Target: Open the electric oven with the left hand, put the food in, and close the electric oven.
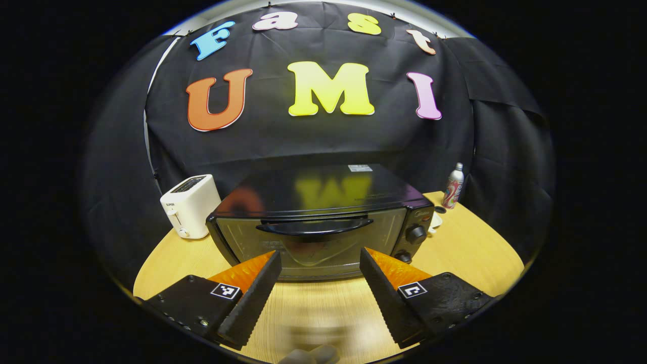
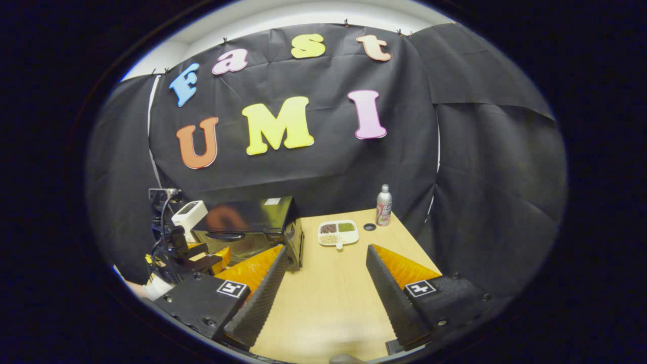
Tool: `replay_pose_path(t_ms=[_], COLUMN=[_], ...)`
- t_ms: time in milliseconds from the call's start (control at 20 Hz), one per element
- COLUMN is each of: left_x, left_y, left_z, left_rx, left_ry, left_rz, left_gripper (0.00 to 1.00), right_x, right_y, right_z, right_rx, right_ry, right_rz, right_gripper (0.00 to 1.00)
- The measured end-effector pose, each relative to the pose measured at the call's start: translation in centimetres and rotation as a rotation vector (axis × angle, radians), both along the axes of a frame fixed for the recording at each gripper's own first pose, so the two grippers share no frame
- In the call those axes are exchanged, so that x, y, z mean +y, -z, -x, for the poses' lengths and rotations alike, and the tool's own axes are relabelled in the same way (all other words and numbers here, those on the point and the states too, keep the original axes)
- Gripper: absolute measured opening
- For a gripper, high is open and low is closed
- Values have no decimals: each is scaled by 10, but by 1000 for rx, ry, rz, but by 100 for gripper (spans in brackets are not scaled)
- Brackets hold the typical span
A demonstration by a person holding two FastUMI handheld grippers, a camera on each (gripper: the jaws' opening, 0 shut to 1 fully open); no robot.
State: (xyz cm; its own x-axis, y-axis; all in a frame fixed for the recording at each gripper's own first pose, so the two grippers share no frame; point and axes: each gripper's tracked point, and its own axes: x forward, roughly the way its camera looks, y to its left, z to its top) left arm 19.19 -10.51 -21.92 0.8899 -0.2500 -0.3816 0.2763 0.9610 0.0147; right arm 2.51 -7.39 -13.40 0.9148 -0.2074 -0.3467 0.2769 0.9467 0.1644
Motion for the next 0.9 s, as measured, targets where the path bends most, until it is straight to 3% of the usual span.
replay_pose_path(t_ms=[250,500,900], left_x=[14,29,27], left_y=[-70,-155,-226], left_z=[38,90,166], left_rx=[-102,-216,-282], left_ry=[8,-35,-109], left_rz=[36,44,85], left_gripper=[98,97,97], right_x=[2,-6,-33], right_y=[-37,-87,-126], right_z=[24,43,72], right_rx=[-78,-206,-308], right_ry=[-5,-47,-98], right_rz=[35,38,68], right_gripper=[96,96,96])
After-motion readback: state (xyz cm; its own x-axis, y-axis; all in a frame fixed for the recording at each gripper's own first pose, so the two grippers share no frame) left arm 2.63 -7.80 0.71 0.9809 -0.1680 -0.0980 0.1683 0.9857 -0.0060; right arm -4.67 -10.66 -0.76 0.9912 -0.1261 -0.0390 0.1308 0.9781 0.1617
